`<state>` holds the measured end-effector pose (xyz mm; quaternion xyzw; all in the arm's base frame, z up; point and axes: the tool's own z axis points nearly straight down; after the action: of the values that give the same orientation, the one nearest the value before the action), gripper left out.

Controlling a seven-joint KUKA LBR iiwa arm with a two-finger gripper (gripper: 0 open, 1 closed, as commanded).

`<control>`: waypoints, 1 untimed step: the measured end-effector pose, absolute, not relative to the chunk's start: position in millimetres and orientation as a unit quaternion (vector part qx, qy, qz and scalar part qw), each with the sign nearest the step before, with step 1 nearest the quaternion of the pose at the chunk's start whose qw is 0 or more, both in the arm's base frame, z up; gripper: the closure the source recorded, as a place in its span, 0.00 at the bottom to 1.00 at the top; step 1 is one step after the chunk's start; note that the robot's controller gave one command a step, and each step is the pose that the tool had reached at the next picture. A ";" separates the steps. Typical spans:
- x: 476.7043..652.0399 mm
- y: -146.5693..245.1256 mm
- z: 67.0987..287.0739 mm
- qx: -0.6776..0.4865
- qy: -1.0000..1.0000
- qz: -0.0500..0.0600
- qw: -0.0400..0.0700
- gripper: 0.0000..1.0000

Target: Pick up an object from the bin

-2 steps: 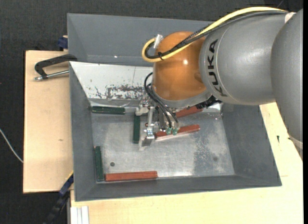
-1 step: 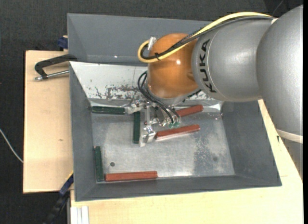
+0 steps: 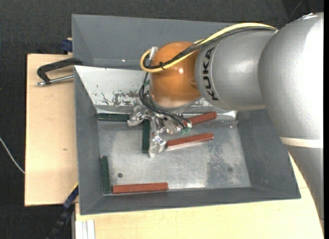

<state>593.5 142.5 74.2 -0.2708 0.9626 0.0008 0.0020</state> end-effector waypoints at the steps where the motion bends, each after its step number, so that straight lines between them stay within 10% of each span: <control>1: 592.6 142.3 74.3 -0.270 0.963 0.001 0.003 0.00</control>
Offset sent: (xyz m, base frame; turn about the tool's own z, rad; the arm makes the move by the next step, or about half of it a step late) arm 0.0000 0.0000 0.0000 0.0000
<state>592.6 142.3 74.3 -0.2701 0.9628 0.0009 0.0026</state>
